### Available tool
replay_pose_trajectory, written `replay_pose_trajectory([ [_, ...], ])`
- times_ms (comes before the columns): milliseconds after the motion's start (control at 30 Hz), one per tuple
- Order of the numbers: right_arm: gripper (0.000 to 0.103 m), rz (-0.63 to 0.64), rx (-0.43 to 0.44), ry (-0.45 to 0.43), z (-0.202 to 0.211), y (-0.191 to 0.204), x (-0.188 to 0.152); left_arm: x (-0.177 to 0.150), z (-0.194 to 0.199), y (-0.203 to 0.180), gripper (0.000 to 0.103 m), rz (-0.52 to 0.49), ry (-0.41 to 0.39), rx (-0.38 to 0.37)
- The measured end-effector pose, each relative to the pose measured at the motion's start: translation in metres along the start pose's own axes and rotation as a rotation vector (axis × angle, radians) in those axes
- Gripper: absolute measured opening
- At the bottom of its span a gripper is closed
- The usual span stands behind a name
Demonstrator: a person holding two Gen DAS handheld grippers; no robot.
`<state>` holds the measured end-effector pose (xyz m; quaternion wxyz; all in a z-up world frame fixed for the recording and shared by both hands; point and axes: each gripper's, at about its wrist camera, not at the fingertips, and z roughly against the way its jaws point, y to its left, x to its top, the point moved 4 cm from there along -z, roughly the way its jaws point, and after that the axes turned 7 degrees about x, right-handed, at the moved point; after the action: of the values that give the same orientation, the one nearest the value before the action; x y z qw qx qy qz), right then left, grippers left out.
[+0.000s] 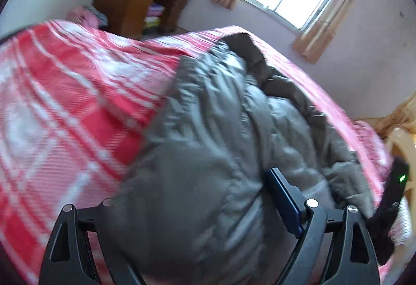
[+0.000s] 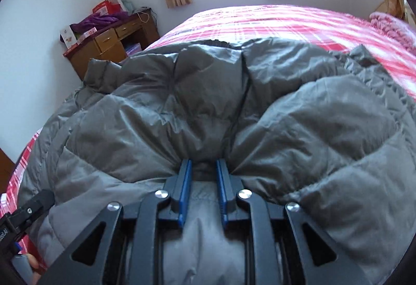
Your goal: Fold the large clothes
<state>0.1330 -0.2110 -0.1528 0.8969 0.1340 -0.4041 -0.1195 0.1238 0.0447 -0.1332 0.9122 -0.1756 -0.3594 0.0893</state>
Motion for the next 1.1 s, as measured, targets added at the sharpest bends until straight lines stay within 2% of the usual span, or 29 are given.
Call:
replay_pose_trajectory([
  [67,0.02,-0.016,0.021,0.0,-0.001,-0.008,0.002,0.003,-0.006,-0.007,0.086,0.033,-0.014,-0.064],
  [100,0.02,-0.018,0.026,0.001,-0.002,-0.009,0.003,0.005,-0.008,-0.01,0.08,0.043,-0.014,-0.084],
  [133,0.02,-0.019,0.028,0.001,-0.001,-0.009,0.003,0.007,-0.01,-0.014,0.06,0.048,-0.013,-0.119],
  [167,0.02,-0.021,0.035,0.002,-0.001,-0.01,0.003,0.009,-0.01,-0.018,0.045,0.045,-0.013,-0.142],
  [233,0.02,-0.024,0.04,0.004,0.0,-0.01,0.005,0.013,-0.005,-0.027,0.03,0.015,-0.023,-0.176],
  [267,0.02,-0.026,0.041,0.005,0.0,-0.01,0.005,0.015,0.001,-0.03,0.024,0.0,-0.03,-0.185],
  [367,0.02,-0.034,0.044,0.012,0.0,-0.01,0.004,0.024,0.02,-0.039,0.017,-0.043,-0.058,-0.237],
  [433,0.02,-0.086,0.087,0.015,0.002,-0.014,0.004,0.03,0.036,-0.049,0.015,-0.091,-0.083,-0.278],
  [533,0.02,-0.261,0.192,0.027,0.006,-0.022,-0.002,0.035,0.062,-0.069,0.015,-0.182,-0.117,-0.323],
  [600,0.02,-0.353,0.26,0.056,0.006,-0.009,-0.009,0.037,0.081,-0.082,0.015,-0.266,-0.147,-0.333],
  [767,0.019,-0.384,0.475,0.159,-0.008,0.049,-0.027,0.03,0.101,-0.1,0.015,-0.526,-0.211,-0.203],
  [867,0.02,-0.321,0.488,0.199,-0.006,0.054,-0.022,0.028,0.109,-0.102,0.015,-0.541,-0.22,-0.244],
  [967,0.022,-0.314,0.529,0.189,0.017,0.035,-0.011,0.019,0.11,-0.122,0.016,-0.628,-0.238,-0.231],
  [1100,0.023,-0.263,0.43,0.057,0.08,-0.019,0.008,-0.006,0.1,-0.16,0.016,-0.789,-0.237,-0.212],
])
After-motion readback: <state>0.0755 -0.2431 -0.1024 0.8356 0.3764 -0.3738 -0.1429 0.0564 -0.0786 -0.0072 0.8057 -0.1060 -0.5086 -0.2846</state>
